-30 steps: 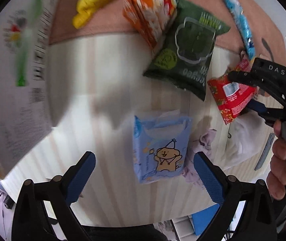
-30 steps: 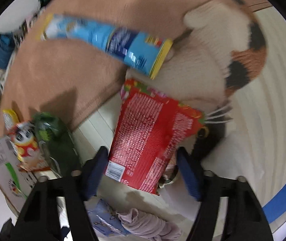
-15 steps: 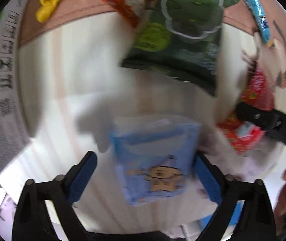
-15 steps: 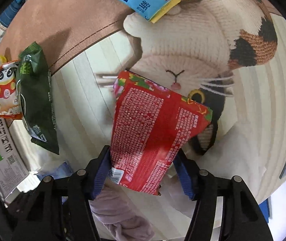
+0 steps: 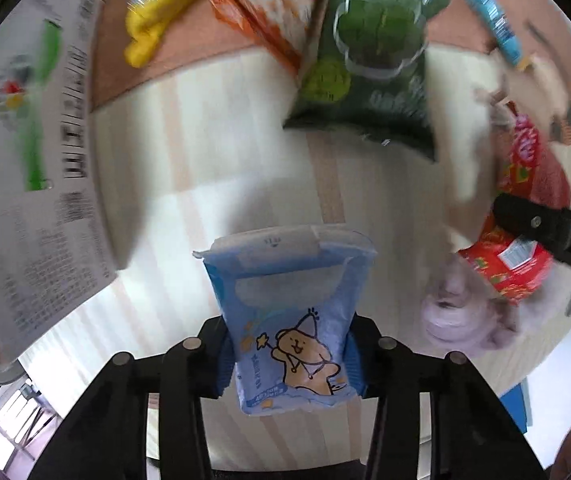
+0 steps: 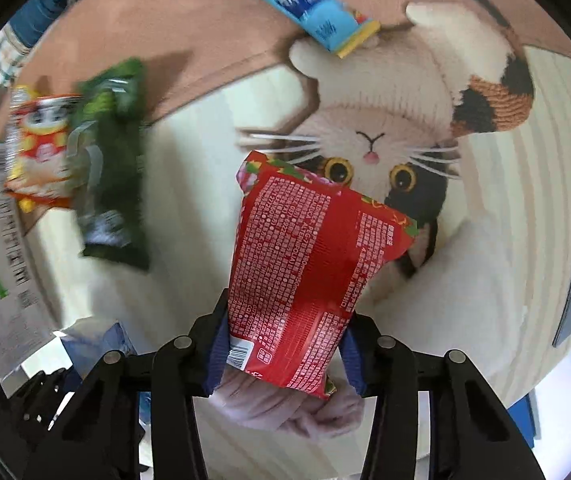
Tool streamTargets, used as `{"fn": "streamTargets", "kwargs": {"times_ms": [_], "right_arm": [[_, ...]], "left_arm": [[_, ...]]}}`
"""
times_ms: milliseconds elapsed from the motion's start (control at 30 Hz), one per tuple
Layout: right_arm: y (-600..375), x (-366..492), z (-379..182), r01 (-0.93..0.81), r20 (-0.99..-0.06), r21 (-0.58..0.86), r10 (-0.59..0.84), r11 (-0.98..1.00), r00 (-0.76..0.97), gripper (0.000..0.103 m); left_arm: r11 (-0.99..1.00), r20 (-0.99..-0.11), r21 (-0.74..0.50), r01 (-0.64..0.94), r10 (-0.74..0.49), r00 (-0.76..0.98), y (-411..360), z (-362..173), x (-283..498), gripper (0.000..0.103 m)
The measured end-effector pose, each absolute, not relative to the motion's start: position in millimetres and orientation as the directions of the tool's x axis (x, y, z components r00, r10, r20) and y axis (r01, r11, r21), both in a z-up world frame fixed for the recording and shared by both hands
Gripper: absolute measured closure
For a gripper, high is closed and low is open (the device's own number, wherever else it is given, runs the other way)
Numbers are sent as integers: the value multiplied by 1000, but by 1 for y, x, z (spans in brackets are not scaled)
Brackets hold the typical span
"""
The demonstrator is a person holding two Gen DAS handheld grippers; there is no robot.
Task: Organize soft objects
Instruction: 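Carry both packs into the box and open both tools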
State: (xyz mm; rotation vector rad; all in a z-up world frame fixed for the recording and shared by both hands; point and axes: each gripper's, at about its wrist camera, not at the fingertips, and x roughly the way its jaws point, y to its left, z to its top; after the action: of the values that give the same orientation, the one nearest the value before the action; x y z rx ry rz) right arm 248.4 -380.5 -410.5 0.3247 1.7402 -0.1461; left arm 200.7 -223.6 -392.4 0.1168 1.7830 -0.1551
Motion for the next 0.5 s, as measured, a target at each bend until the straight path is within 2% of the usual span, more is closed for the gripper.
{"fn": "streamTargets", "kwargs": {"times_ms": [100,200,333,500], "right_arm": [[-358,243,-373,261,-979,136,171,956,-115,54],[-328,243,-327,203,-978,184,200,962,-62,54],[-282,250,-265,99,-966,256,257,962,11,54],[-185,269,-221,-39,-945,323,325,945,45,54]], "left_arm": [[986,-984,-83,148,-57,-170,-214,-356,202,62],[978,-987,-149,142,-138,-88,-188,-299,204,62],[976,-982,-186,117,-188,12,-134,-225,236,62],[977,-979,-199,73,-201,21,-39,-204,280,62]]}}
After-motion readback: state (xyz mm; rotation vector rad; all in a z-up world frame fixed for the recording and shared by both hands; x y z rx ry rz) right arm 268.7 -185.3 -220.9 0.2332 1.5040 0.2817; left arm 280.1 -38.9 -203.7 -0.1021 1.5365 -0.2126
